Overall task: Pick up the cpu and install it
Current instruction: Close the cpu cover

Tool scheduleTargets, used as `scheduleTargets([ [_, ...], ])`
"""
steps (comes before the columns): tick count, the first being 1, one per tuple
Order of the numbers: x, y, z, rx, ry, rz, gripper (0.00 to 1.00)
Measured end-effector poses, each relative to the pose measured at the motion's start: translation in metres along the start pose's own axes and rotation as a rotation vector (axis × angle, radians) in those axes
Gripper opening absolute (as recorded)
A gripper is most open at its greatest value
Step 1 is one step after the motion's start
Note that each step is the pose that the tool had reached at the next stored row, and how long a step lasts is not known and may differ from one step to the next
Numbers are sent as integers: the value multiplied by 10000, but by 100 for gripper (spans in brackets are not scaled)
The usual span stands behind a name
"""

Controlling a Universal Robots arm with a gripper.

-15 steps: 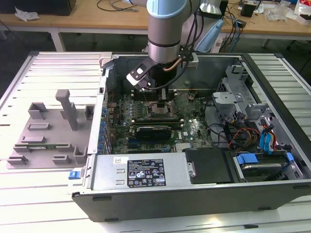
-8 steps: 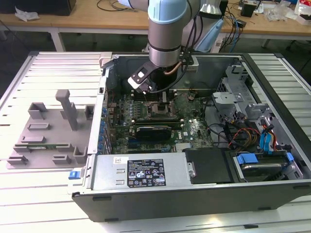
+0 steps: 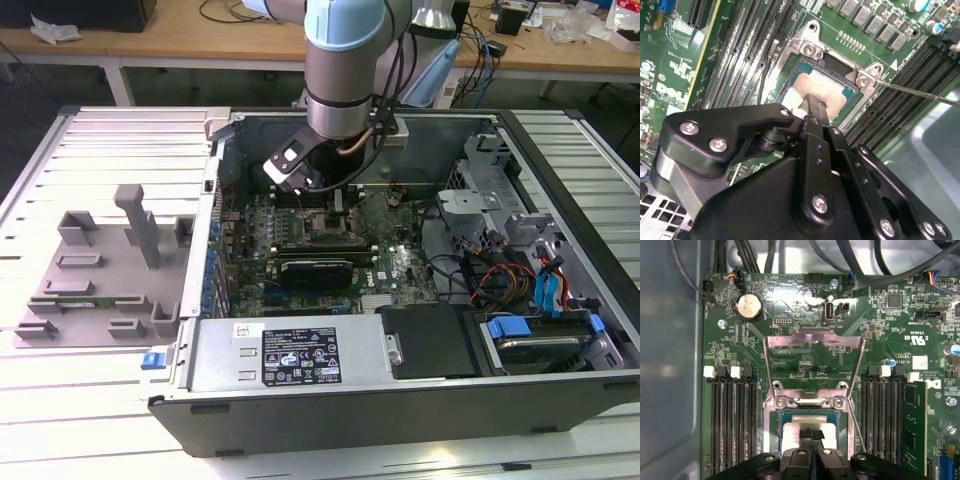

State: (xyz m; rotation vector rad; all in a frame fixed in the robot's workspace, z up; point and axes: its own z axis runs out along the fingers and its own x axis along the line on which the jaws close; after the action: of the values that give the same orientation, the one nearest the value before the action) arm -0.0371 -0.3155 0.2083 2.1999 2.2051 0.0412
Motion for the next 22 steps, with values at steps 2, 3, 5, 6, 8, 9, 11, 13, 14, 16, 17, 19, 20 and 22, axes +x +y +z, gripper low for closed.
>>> scheduleTargets([
  [2, -3, 5, -164, 8, -15, -1, 11],
  [3, -3, 7, -244, 8, -15, -1, 11],
  [5, -2, 12, -367, 7, -15, -1, 11],
  [6, -2, 13, -397, 7, -16, -1, 11],
  [8, -2, 18, -527, 4, -16, -1, 11],
  [9, -2, 21, -614, 2, -16, -1, 11],
  [11, -2, 26, -737, 0, -17, -1, 11],
  [13, -1, 26, -744, -2, -14, -1, 11],
  [14, -2, 27, -765, 0, -18, -1, 11],
  [16, -2, 28, -799, -1, -15, -1, 11],
  [17, -2, 51, -798, 0, -16, -1, 11],
  [19, -2, 226, -788, -1, -15, -1, 11],
  [20, -3, 287, -785, -1, -15, -2, 11],
  [22, -3, 380, -780, -1, -16, -1, 11],
])
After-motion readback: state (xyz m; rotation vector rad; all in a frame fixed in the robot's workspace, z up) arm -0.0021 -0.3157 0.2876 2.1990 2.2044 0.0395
